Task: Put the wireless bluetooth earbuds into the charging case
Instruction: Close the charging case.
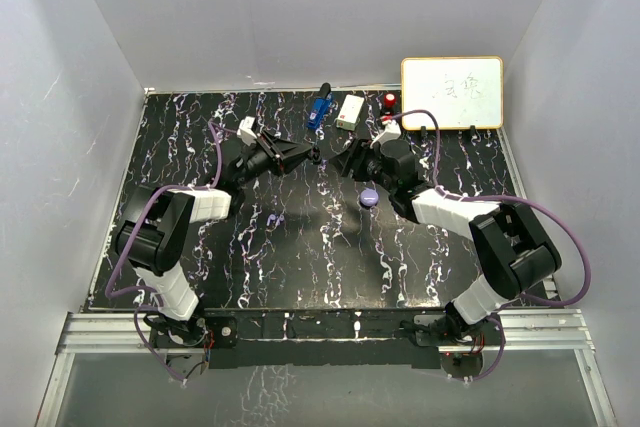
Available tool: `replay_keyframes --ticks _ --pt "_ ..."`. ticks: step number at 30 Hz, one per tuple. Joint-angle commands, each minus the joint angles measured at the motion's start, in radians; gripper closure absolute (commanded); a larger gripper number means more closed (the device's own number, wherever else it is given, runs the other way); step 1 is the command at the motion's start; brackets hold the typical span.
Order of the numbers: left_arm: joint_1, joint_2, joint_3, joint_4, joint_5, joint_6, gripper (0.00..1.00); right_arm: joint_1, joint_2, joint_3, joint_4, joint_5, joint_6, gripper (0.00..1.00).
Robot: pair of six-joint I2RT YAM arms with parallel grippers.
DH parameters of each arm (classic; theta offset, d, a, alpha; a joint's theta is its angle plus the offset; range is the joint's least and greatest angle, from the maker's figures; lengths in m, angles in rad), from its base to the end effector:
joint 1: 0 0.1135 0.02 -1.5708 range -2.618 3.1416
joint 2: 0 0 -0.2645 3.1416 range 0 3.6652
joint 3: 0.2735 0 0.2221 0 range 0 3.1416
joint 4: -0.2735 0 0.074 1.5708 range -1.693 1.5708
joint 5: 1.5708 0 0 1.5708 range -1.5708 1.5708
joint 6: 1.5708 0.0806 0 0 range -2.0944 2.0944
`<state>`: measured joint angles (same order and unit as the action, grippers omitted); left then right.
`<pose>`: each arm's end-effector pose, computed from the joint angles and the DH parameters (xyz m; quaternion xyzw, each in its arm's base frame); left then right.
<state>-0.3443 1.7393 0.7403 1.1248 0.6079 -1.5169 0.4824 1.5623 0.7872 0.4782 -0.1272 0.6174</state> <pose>0.3324 -0.1681 0.2445 -0.1621 0.6498 -0.6923 0.2688 0.3139 0.1759 0.2262 0.0164 0.8030 0.3537 0.4793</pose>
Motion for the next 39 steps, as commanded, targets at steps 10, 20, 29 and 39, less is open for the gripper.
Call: replay_keyframes --ticks 10,20,29,39 --pt "-0.024 0.036 0.089 0.004 -0.141 -0.054 1.00 0.080 0.038 0.004 0.093 0.035 -0.094 0.35" --pt "-0.042 0.033 0.057 0.030 -0.162 -0.069 1.00 0.105 0.071 -0.003 0.178 0.071 -0.081 0.35" --pt "-0.045 0.007 0.029 0.030 -0.153 -0.073 1.00 0.105 0.079 0.002 0.187 0.124 -0.071 0.35" --pt "-0.048 -0.004 0.013 0.042 -0.136 -0.083 1.00 0.105 0.076 -0.005 0.199 0.169 -0.067 0.35"
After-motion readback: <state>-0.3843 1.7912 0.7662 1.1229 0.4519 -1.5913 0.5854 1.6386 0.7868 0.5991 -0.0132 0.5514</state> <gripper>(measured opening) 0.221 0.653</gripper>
